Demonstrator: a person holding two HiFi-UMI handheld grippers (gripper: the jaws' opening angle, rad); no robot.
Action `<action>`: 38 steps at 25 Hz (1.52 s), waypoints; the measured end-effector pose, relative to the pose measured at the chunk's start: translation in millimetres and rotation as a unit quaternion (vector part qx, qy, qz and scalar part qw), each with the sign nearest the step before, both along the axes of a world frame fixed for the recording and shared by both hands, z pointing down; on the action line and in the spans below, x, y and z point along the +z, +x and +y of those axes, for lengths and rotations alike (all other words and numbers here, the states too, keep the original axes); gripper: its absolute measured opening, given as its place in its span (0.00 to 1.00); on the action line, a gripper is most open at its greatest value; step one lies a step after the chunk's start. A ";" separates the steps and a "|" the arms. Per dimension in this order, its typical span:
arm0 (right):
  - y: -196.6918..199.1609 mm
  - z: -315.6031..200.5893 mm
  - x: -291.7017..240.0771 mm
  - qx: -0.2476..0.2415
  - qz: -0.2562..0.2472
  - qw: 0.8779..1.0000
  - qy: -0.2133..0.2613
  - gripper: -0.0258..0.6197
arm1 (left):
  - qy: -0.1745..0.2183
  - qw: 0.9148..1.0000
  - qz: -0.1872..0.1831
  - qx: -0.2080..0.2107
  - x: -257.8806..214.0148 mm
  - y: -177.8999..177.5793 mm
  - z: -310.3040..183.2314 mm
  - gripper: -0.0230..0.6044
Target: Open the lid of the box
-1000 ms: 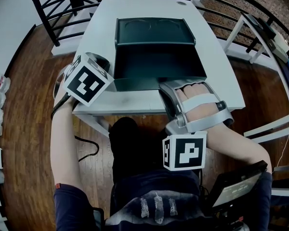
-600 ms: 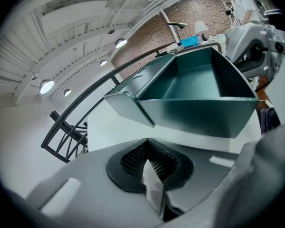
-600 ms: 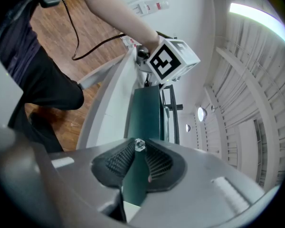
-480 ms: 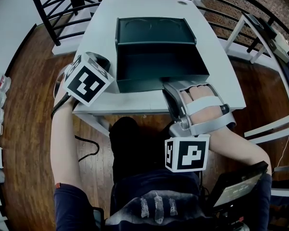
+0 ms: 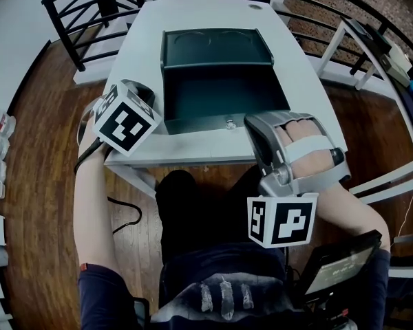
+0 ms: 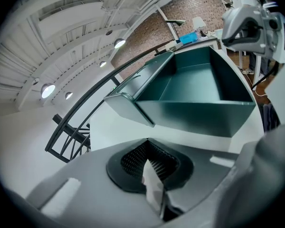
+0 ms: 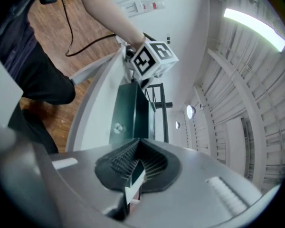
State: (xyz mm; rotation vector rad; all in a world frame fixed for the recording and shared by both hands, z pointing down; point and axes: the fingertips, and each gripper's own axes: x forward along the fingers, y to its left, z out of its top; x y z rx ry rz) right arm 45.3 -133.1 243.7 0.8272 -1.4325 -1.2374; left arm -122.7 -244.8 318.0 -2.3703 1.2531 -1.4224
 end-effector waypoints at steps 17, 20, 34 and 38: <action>148.7 -88.4 -20.3 0.151 -0.094 0.984 -0.002 0.04 | 0.012 1.000 -0.011 0.002 -5.1 1.8 3.3 0.06; 157.9 -99.4 -9.4 0.160 -0.106 0.981 -0.020 0.04 | 0.007 1.000 -0.007 -0.003 -5.6 2.2 3.9 0.06; 161.6 -131.8 15.2 0.170 -0.108 0.978 -0.052 0.04 | 0.001 1.000 0.002 -0.009 -8.8 1.6 4.5 0.06; 158.0 -134.1 16.3 0.167 -0.106 0.979 -0.052 0.04 | 0.005 1.000 -0.003 -0.008 -7.9 1.2 3.1 0.06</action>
